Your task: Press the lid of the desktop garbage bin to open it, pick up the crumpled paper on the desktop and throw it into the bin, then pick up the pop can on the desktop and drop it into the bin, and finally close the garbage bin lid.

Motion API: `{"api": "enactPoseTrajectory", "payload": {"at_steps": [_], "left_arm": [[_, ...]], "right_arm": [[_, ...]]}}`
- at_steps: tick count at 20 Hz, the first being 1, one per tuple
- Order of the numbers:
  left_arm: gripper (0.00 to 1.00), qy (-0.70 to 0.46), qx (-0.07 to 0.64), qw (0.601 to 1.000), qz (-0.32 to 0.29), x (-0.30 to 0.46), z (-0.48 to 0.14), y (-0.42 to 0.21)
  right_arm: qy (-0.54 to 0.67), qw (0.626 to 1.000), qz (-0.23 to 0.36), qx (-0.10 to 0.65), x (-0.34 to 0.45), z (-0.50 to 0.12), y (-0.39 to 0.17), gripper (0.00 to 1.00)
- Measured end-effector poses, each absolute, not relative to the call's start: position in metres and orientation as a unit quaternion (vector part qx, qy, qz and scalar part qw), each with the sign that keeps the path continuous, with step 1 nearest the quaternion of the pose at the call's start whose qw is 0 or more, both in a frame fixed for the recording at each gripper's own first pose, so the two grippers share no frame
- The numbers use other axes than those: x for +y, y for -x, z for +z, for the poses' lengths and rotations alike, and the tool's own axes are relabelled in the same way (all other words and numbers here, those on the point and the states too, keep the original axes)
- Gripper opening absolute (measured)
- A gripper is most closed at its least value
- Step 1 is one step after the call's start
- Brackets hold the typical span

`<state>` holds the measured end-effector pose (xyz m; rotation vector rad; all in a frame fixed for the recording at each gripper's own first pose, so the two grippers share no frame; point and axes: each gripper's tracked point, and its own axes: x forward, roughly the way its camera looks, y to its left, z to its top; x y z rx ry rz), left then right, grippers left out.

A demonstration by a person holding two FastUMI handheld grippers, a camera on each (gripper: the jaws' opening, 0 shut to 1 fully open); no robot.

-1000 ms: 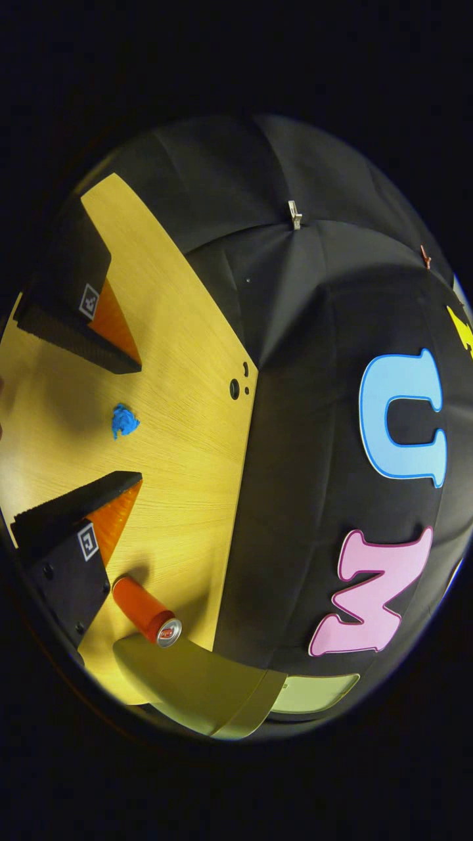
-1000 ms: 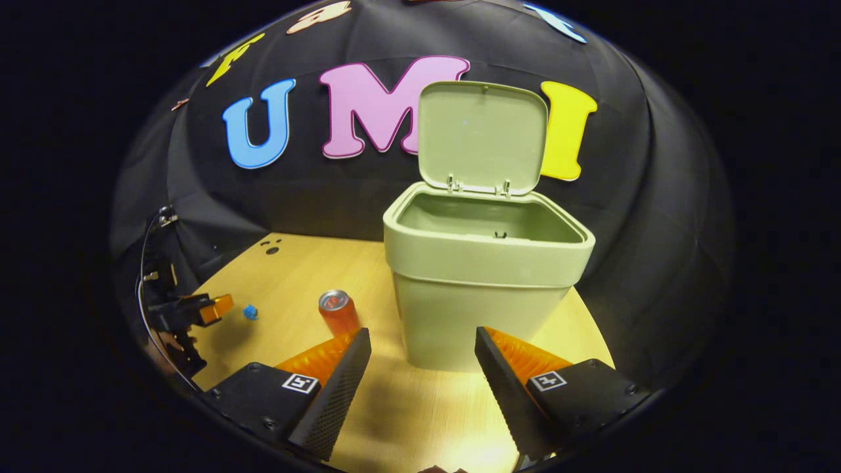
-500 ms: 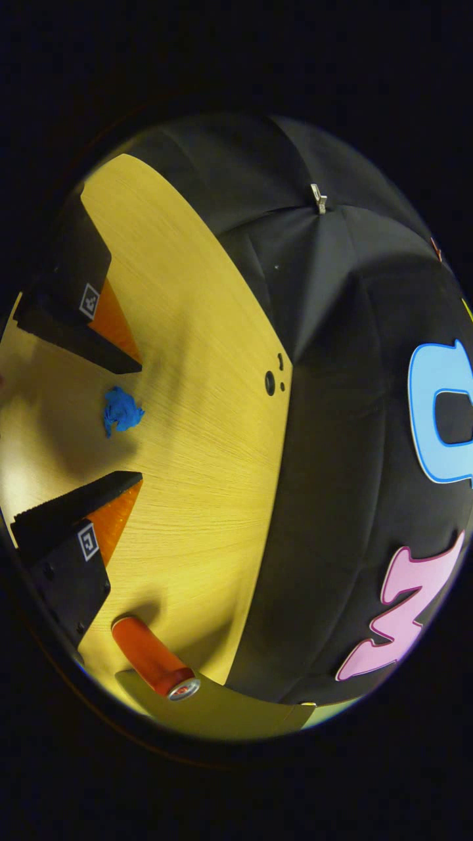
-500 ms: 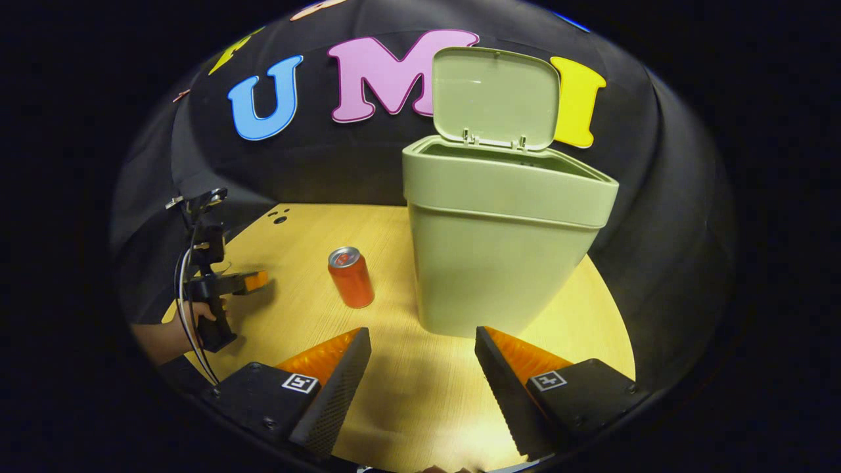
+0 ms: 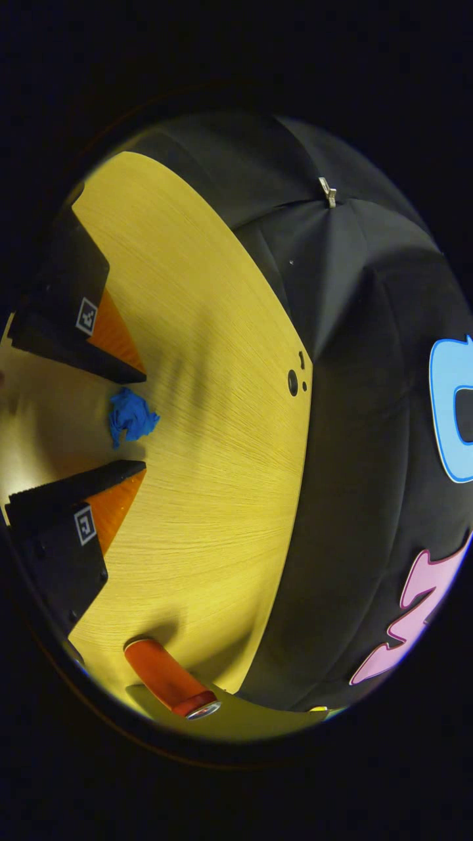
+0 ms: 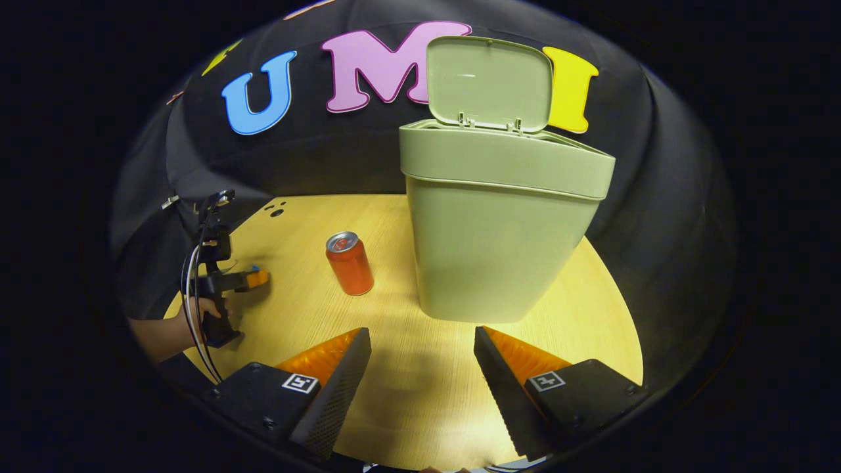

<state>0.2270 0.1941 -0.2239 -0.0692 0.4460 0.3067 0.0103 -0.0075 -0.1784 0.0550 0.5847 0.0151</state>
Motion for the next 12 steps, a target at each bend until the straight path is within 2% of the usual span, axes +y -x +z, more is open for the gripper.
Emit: {"api": "enactPoseTrajectory", "payload": {"at_steps": [2,6,12], "left_arm": [[0.73,0.029,0.221,0.964,0.145,0.1918,-0.2241,-0.2304],[0.44,0.029,0.217,0.965,0.146,0.1949,-0.2238,-0.2354],[0.32,0.029,0.218,0.967,0.128,0.1888,-0.2164,-0.2267]], "right_arm": [[-0.026,0.957,0.01,0.29,-0.0056,-0.1802,-0.0085,0.99],[-0.024,0.957,0.012,0.288,-0.006,-0.1817,-0.0074,0.99],[-0.036,0.956,0.006,0.292,-0.0131,-0.1889,-0.0043,1.0]]}}
